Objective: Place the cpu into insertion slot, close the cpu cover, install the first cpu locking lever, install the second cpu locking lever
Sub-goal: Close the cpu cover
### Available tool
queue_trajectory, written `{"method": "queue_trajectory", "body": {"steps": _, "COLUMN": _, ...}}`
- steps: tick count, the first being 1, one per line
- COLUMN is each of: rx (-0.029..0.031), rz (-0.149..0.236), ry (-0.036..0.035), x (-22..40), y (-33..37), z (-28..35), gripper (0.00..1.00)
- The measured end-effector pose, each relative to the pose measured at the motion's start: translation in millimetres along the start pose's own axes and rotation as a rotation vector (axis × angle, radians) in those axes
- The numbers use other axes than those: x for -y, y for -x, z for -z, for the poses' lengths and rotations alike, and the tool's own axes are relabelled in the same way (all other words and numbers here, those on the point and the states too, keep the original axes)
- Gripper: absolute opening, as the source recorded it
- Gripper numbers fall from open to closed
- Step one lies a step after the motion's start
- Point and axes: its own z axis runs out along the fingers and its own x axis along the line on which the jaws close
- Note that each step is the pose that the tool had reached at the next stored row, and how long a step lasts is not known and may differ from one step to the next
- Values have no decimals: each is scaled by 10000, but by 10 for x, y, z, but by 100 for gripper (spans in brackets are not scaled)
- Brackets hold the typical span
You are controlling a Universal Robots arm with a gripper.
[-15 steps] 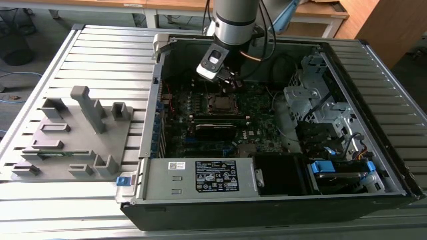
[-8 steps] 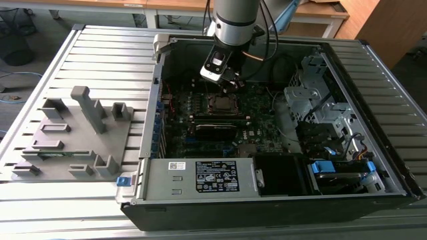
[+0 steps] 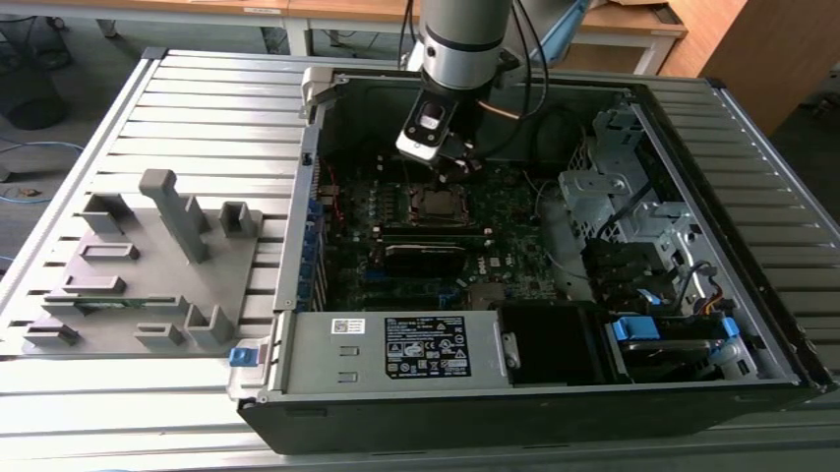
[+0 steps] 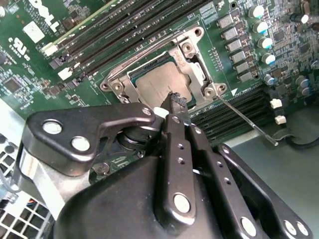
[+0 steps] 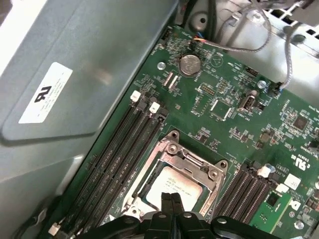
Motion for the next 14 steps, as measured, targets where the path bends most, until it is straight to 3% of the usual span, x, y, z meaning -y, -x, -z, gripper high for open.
{"method": "queue_trajectory", "body": {"steps": 4, "rx": -14, "rz": 596, "ry": -15, "x": 0, "y": 0, "z": 0, "gripper": 11}}
{"method": "queue_trajectory", "body": {"steps": 11, "rx": -15, "rz": 635, "ry": -16, "x": 0, "y": 0, "z": 0, "gripper": 11}}
{"method": "queue_trajectory", "body": {"steps": 14, "rx": -21, "rz": 865, "ry": -23, "x": 0, "y": 0, "z": 0, "gripper": 11}}
